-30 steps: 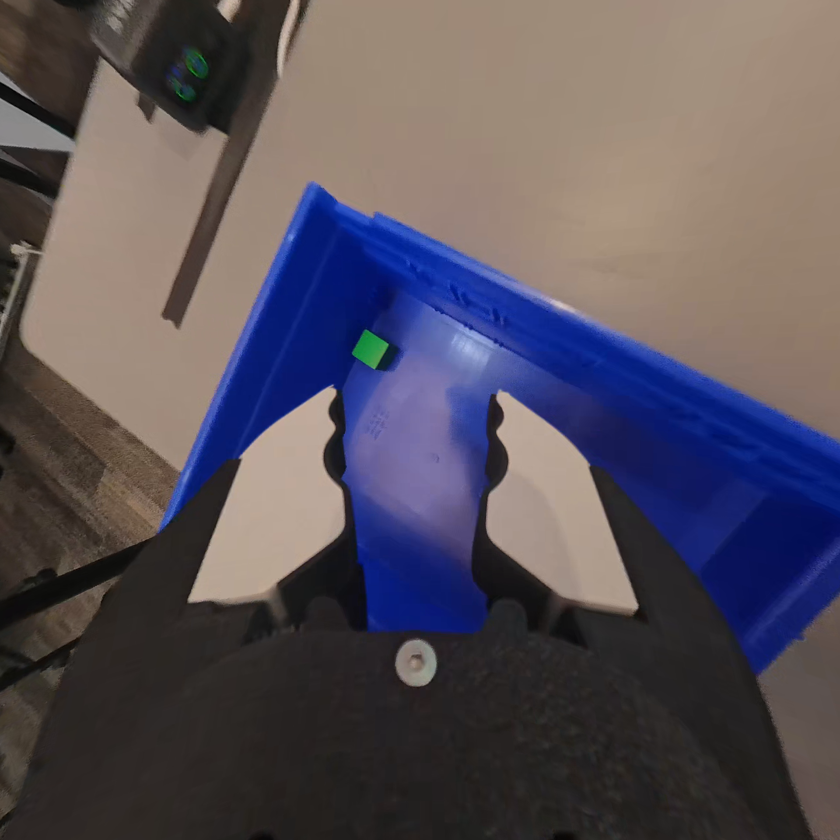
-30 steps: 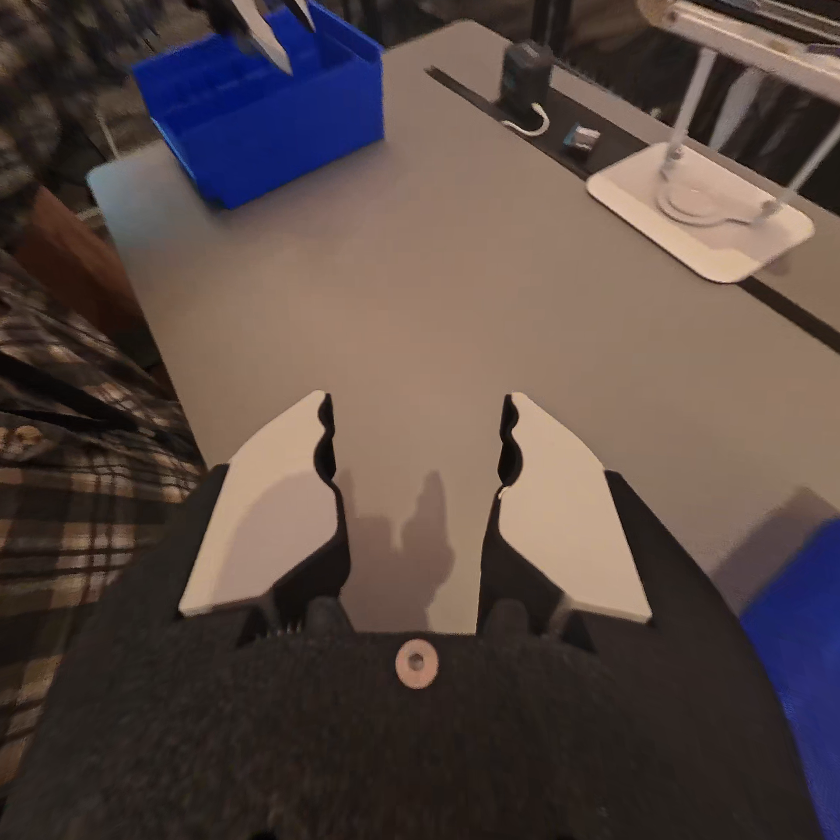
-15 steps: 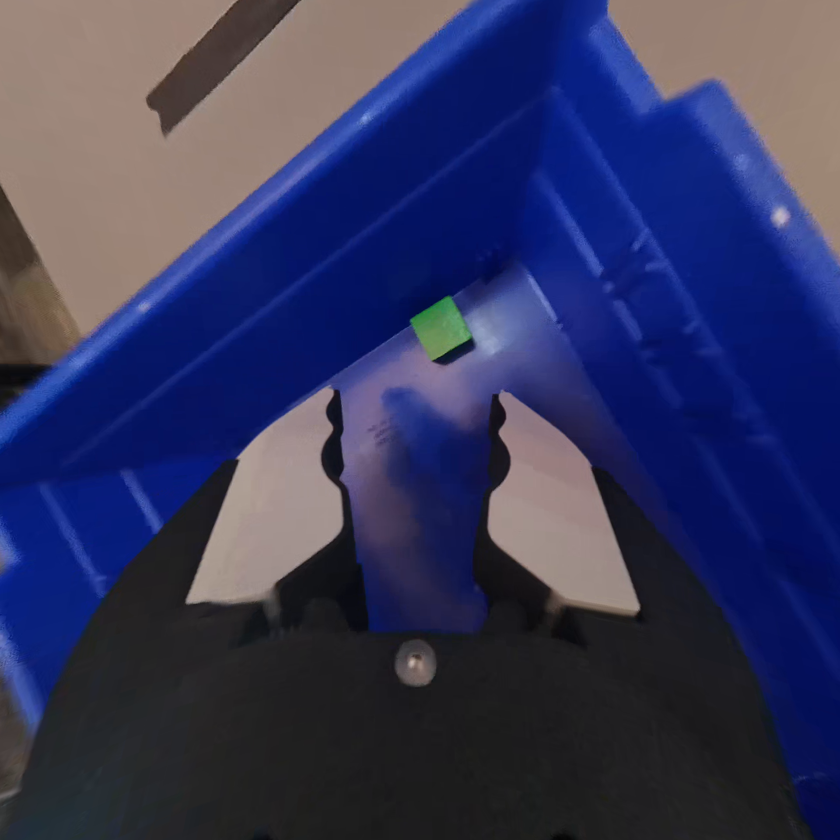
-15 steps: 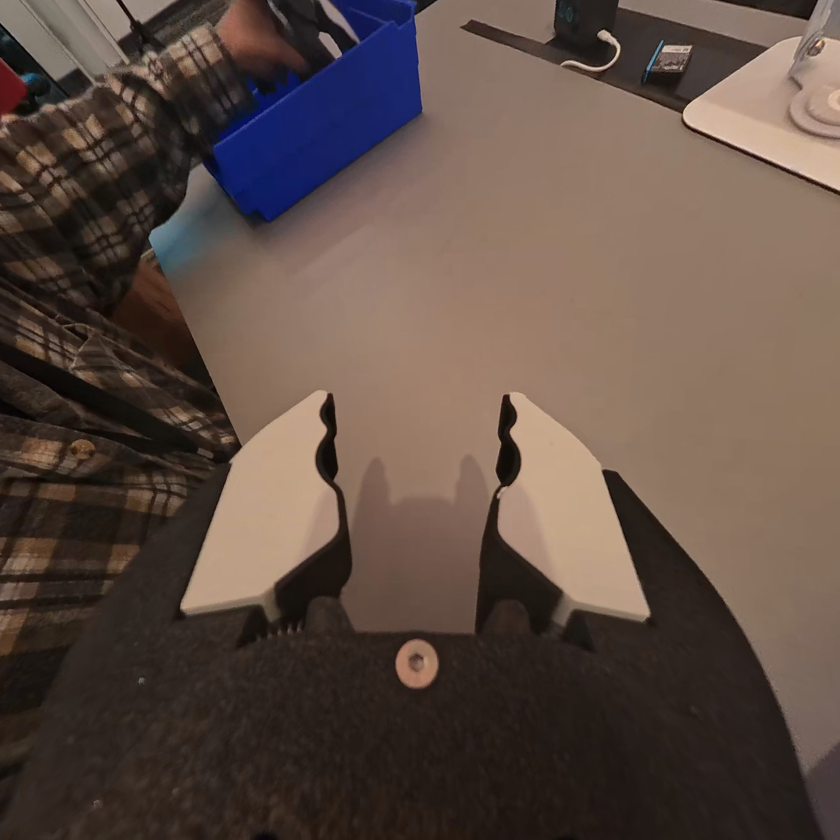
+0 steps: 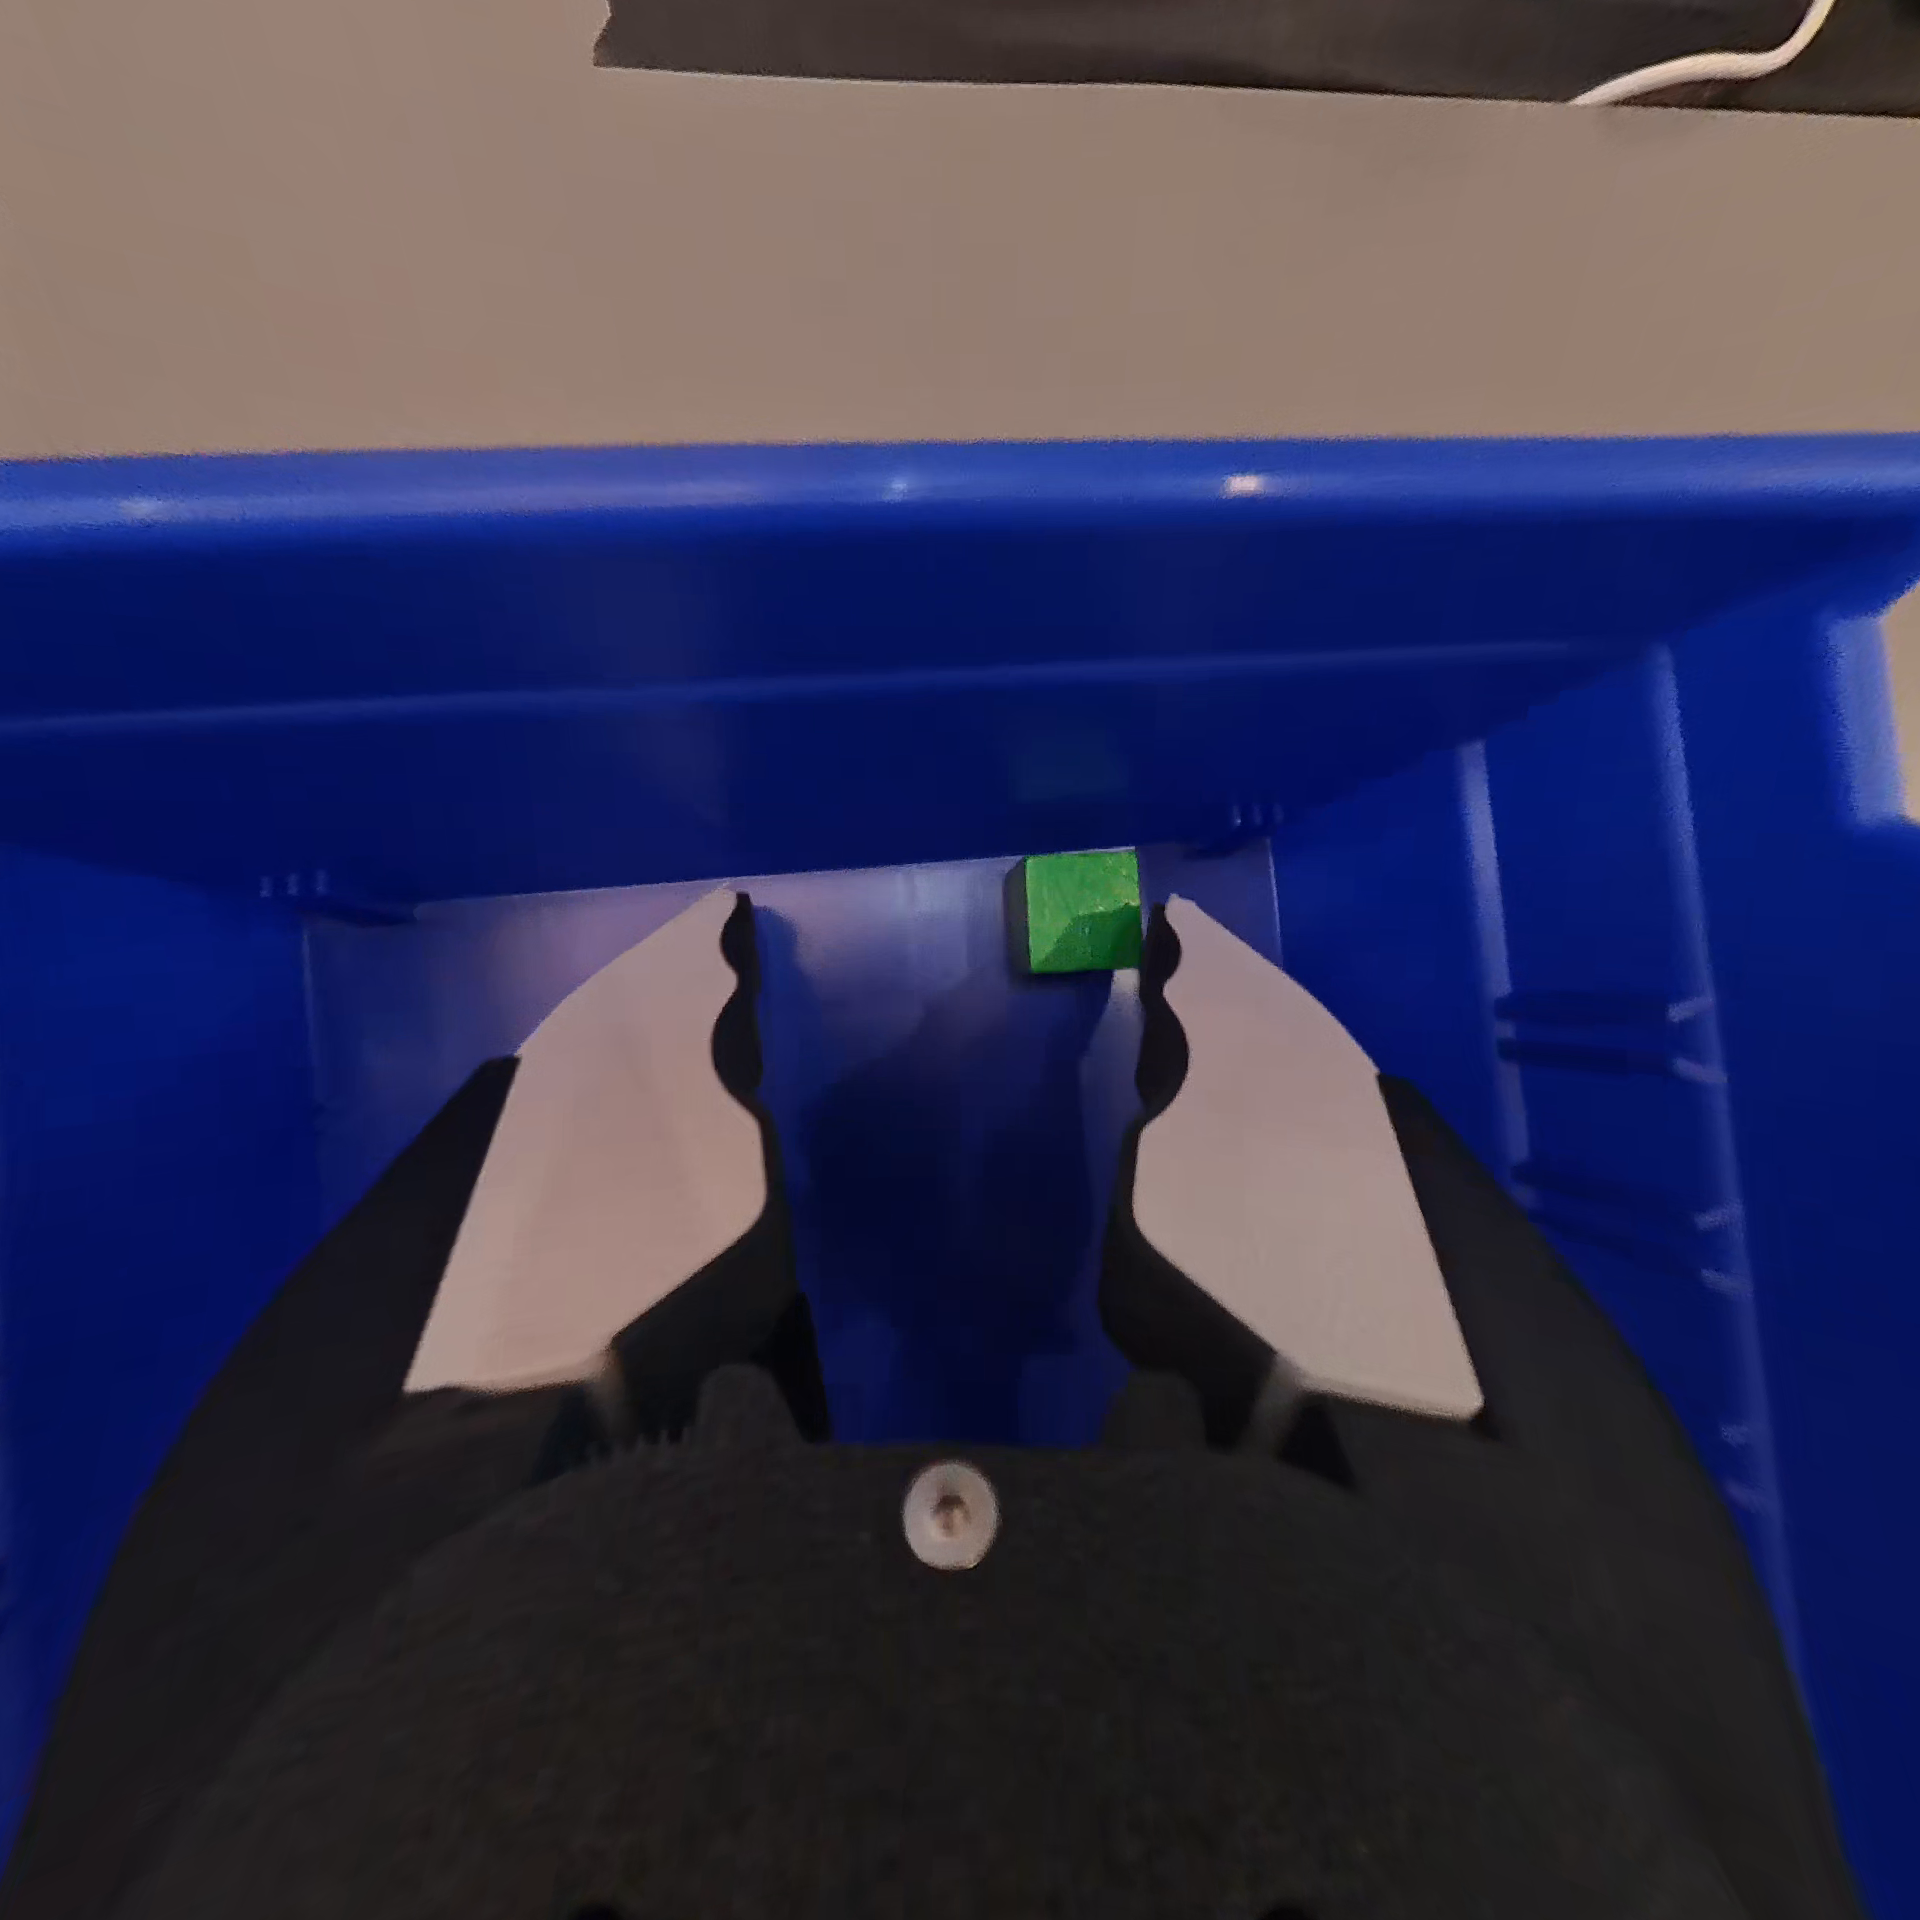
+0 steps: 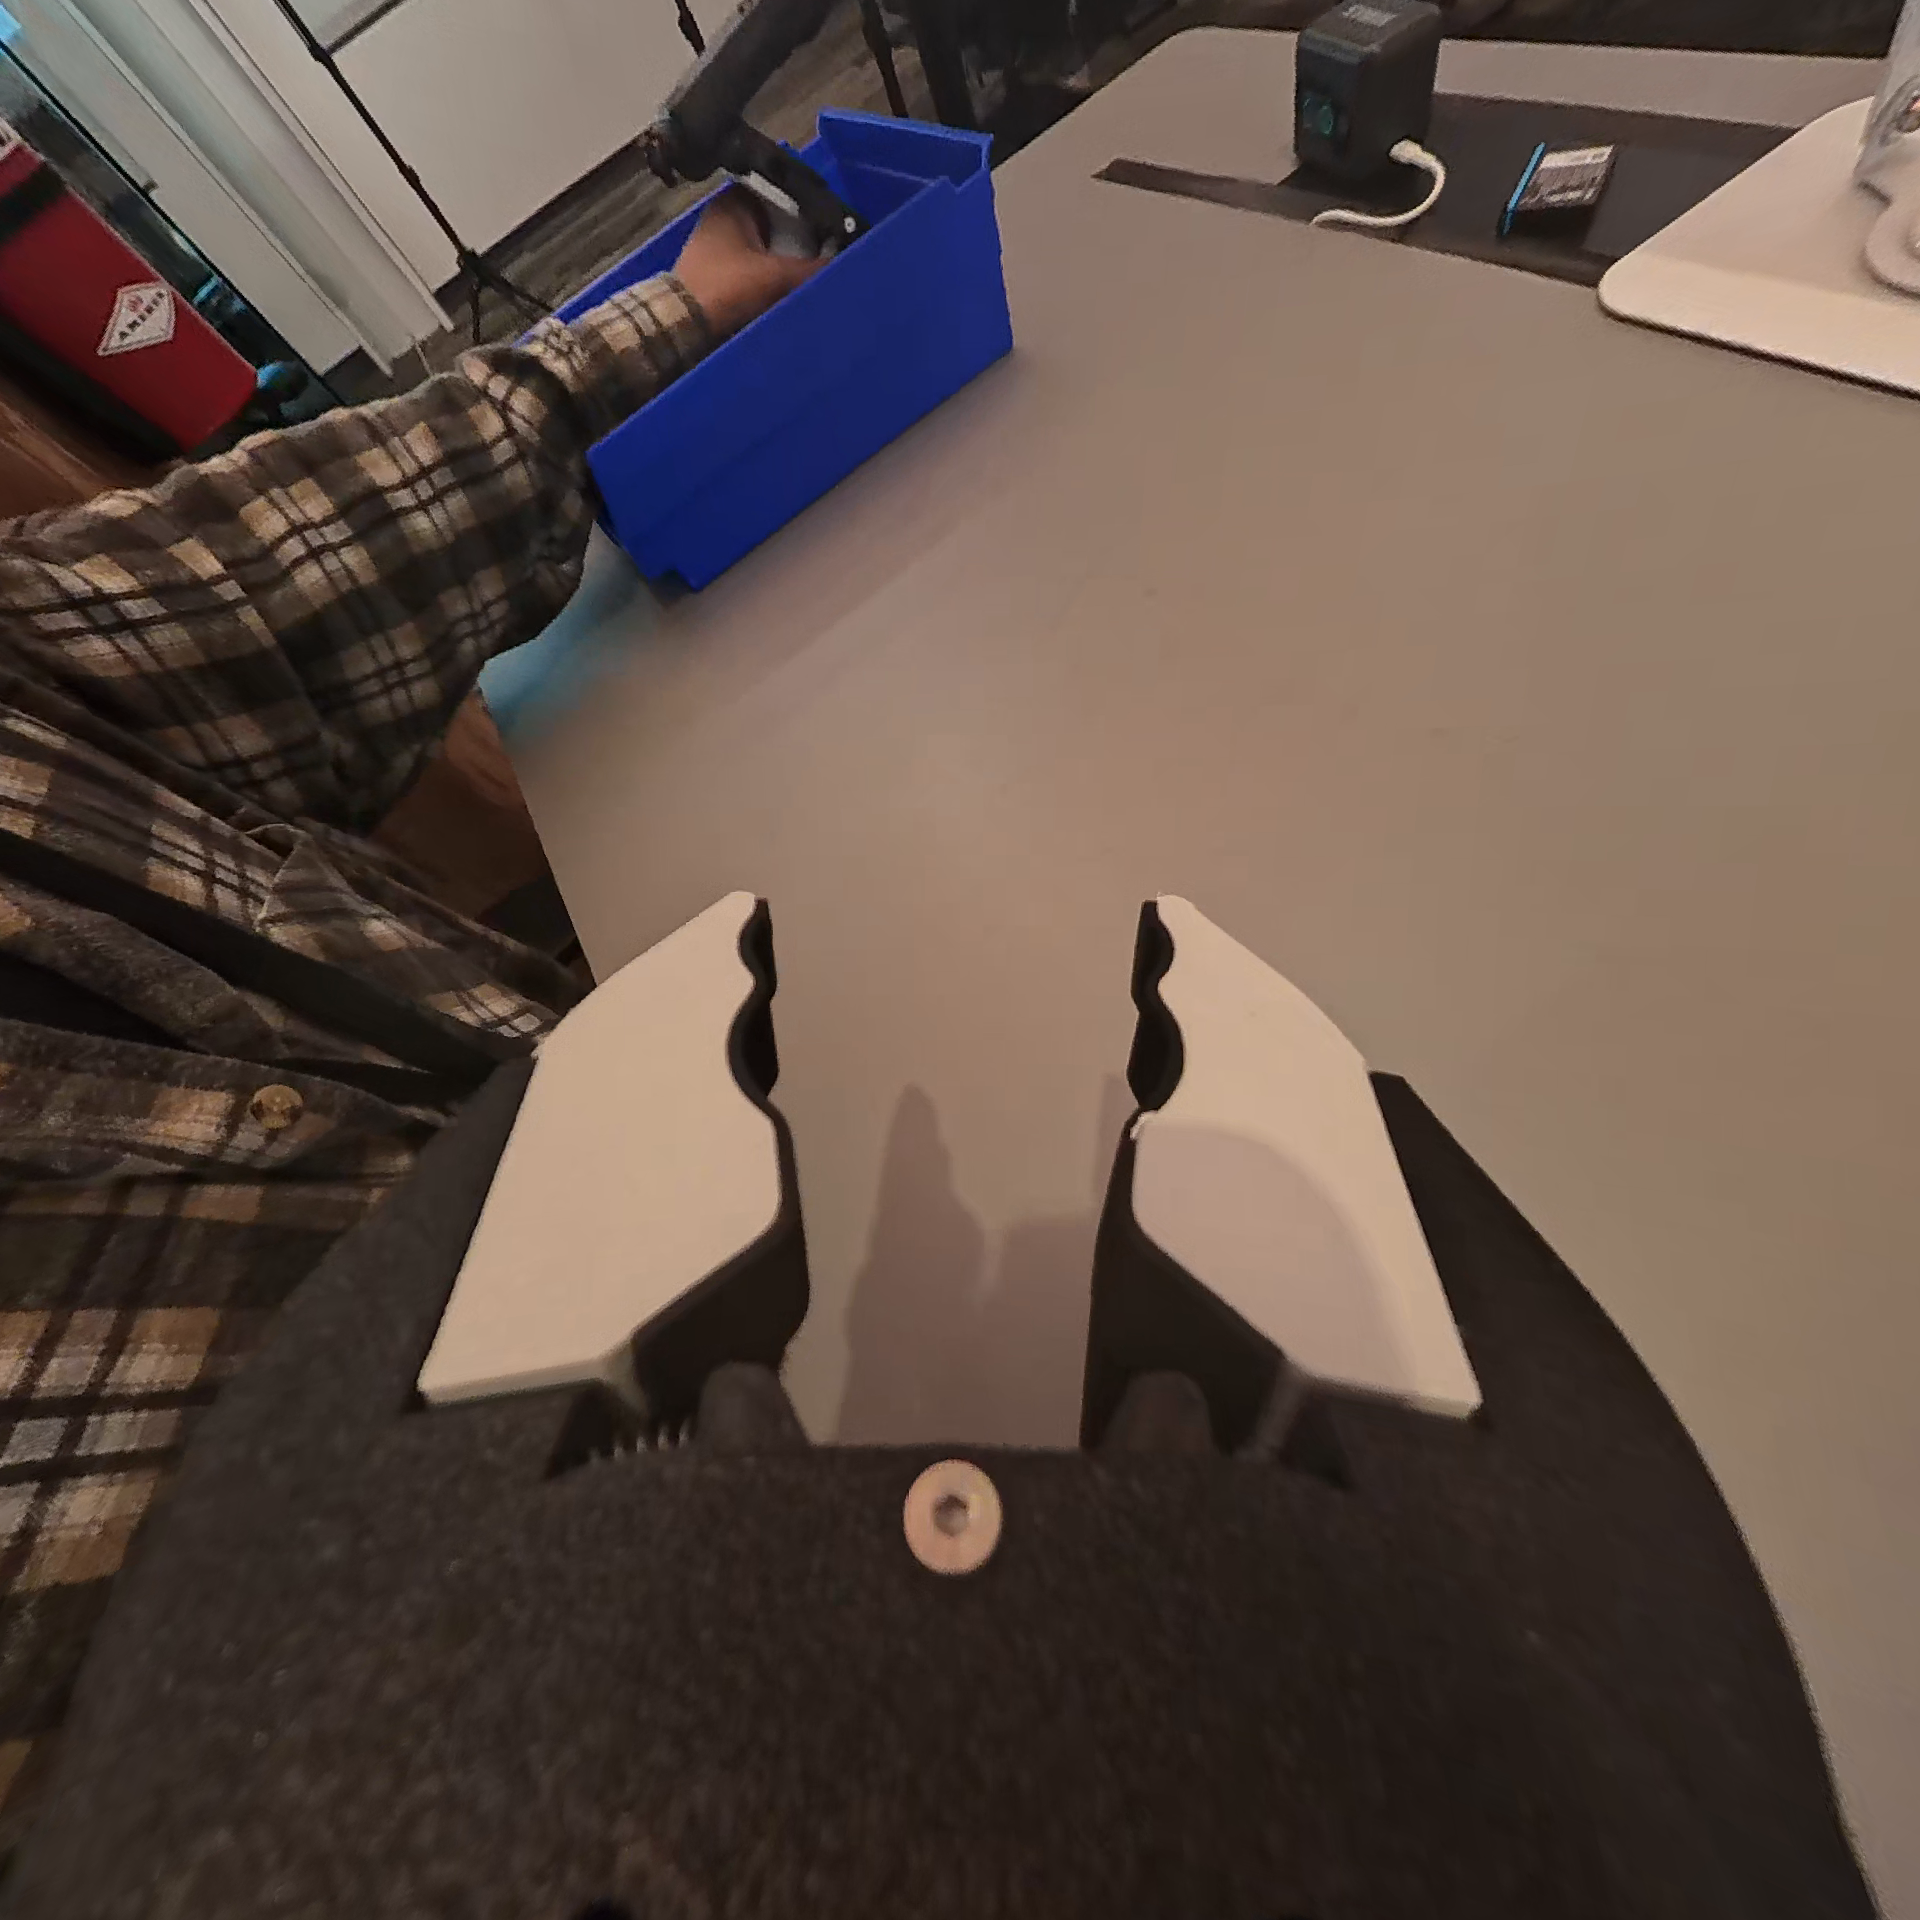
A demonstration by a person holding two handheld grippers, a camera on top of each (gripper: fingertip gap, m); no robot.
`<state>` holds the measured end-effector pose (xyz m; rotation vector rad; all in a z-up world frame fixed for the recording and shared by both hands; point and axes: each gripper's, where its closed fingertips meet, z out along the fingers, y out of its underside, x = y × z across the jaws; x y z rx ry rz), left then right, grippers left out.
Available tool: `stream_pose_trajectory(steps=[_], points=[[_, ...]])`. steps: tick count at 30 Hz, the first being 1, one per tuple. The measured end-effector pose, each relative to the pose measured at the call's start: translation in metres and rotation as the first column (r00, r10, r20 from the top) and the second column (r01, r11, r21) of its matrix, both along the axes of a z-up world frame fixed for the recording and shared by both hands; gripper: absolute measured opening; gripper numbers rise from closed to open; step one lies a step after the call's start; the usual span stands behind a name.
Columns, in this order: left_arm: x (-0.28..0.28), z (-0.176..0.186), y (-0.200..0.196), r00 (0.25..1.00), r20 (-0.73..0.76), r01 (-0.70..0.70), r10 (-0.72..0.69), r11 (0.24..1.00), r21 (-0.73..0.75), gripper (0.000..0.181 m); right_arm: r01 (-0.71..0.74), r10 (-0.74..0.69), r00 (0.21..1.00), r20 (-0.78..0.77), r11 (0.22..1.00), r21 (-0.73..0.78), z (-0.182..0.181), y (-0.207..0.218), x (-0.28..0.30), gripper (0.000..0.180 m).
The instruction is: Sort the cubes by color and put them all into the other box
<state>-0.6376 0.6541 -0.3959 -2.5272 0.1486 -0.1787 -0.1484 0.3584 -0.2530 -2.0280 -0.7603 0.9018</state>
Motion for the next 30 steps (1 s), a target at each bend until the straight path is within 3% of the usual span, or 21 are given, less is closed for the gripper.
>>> stream_pose_trajectory(steps=[4, 6, 9, 12, 15, 18, 21, 23, 26, 30], points=[[0.002, -0.008, 0.0, 0.999, -0.032, 0.022, -0.023, 0.999, -0.026, 0.056, 0.029, -0.029, 0.999, -0.03, 0.999, 0.017, 0.005, -0.002, 0.012, 0.065], [0.004, -0.008, -0.001, 0.994, -0.068, 0.081, -0.083, 0.996, -0.03, 0.023, 0.045, -0.044, 0.998, -0.042, 0.998, 0.032, 0.007, -0.002, 0.018, 0.063], [-0.005, 0.003, 0.0, 0.98, -0.152, 0.133, -0.131, 0.991, -0.002, 0.023, 0.059, -0.057, 0.996, -0.063, 0.998, 0.031, 0.007, -0.002, 0.023, 0.06], [-0.014, 0.047, 0.0, 0.976, -0.157, 0.173, -0.153, 0.978, 0.119, 0.023, 0.068, -0.066, 0.995, -0.075, 0.997, 0.022, 0.004, -0.001, 0.027, 0.06], [-0.001, 0.119, -0.01, 0.955, -0.158, 0.288, -0.249, 0.907, 0.309, 0.022, 0.091, -0.09, 0.991, -0.097, 0.996, 0.008, 0.0, 0.007, 0.032, 0.061], [0.056, 0.194, -0.039, 0.885, -0.196, 0.462, -0.422, 0.749, 0.475, 0.022, 0.121, -0.122, 0.983, -0.134, 0.993, -0.017, -0.005, 0.024, 0.034, 0.063], [0.156, 0.237, -0.089, 0.726, -0.269, 0.656, -0.633, 0.519, 0.549, 0.022, 0.096, -0.109, 0.968, -0.226, 0.993, -0.068, -0.003, 0.042, 0.021, 0.065], [0.229, 0.241, -0.129, 0.56, -0.338, 0.773, -0.756, 0.331, 0.54, 0.022, 0.022, -0.058, 0.938, -0.342, 0.994, -0.106, 0.009, 0.051, 0.003, 0.066], [0.323, 0.231, -0.182, 0.343, -0.386, 0.835, -0.857, 0.089, 0.544, 0.022, -0.106, 0.007, 0.849, -0.528, 0.982, -0.158, 0.035, 0.062, -0.019, 0.065], [0.406, 0.219, -0.233, 0.155, -0.368, 0.756, -0.917, -0.129, 0.641, 0.022, -0.345, 0.032, 0.657, -0.753, 0.901, -0.263, 0.057, 0.063, -0.036, 0.064]])
